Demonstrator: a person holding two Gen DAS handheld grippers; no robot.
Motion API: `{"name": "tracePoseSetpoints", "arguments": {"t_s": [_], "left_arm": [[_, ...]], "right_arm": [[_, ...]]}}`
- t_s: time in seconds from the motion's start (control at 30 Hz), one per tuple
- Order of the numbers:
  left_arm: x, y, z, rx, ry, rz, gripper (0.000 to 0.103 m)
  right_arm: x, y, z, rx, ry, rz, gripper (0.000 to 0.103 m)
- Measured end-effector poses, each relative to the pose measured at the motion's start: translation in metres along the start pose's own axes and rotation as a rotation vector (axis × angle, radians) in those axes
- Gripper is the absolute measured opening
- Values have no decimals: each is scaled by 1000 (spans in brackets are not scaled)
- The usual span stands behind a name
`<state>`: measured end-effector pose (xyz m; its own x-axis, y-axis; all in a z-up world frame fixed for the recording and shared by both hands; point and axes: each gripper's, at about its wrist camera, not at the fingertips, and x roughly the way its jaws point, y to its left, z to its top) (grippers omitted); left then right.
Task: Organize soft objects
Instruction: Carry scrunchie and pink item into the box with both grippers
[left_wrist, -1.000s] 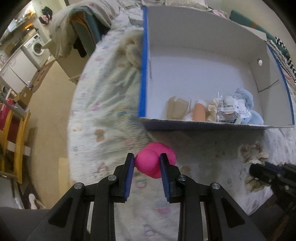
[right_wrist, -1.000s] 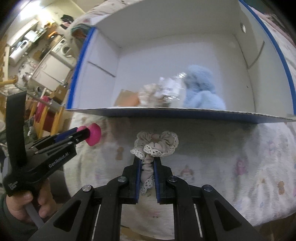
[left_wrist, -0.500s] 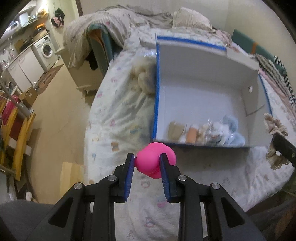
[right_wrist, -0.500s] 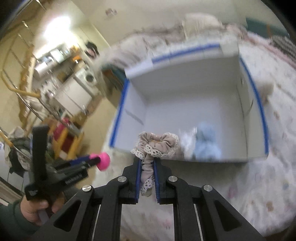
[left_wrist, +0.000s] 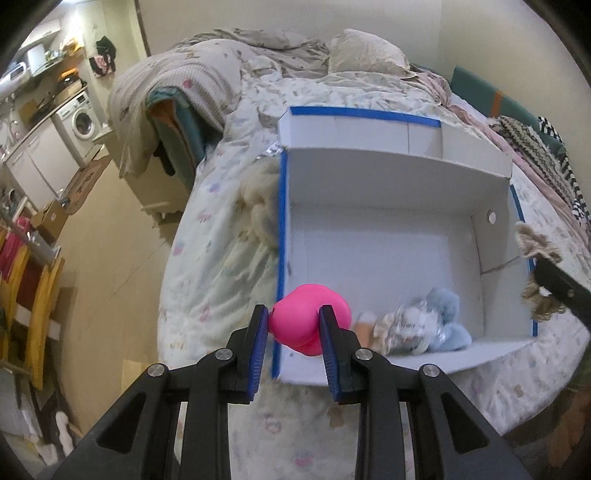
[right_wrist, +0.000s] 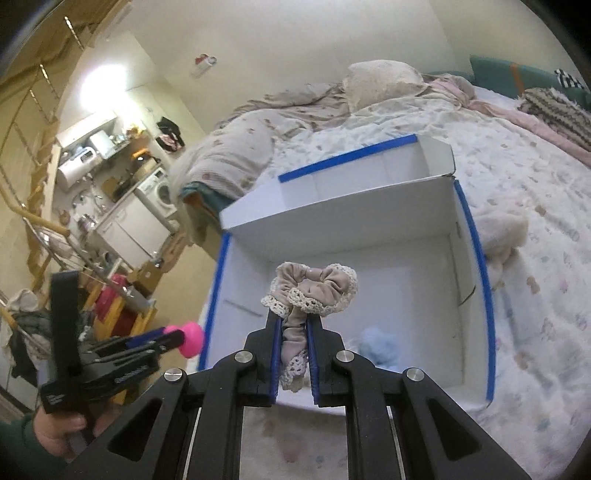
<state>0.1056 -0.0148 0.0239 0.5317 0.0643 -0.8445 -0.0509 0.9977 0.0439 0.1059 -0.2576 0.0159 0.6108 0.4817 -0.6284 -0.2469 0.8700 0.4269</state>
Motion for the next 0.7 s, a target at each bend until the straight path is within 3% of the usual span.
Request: {"name": "tracePoseSetpoints", "arguments": {"t_s": [0.2, 0.33, 0.7], "left_arm": [[32, -19, 17, -10, 66, -63, 25], [53, -37, 15, 36, 63, -53, 25], [94, -57, 5, 37, 153, -73, 25]], "right_arm": [[28, -21, 4, 46, 56, -10, 14], [50, -26, -7, 74, 127, -43, 14], [99, -43, -33, 136, 298, -157, 15]]}}
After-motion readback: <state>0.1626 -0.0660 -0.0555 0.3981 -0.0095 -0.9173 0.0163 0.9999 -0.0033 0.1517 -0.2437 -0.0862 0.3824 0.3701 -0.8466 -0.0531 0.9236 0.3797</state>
